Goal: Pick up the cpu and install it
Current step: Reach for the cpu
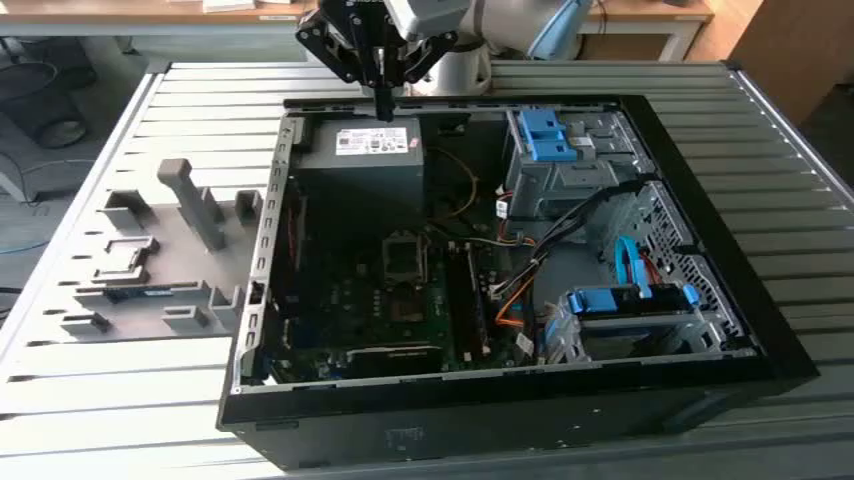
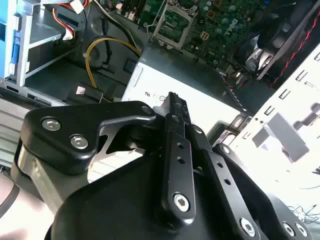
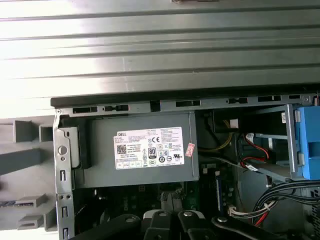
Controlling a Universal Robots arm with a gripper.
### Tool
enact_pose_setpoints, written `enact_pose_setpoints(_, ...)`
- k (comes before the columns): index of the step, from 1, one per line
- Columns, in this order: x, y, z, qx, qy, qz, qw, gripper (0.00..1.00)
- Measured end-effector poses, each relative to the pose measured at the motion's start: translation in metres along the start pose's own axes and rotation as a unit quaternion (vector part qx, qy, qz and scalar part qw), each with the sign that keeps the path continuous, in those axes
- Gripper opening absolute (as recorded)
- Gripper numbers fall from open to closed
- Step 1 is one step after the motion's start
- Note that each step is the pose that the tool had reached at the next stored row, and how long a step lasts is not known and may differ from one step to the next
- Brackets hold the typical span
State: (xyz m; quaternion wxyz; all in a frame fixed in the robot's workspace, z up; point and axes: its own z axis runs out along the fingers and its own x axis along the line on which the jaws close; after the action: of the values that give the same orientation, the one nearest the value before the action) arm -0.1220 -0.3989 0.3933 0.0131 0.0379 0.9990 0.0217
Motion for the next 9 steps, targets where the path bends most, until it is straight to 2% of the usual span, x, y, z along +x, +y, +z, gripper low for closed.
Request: enact_pose_setpoints(9,0.0004,0.0,0.0,0.0001,0.0,0.0,1.0,0.1)
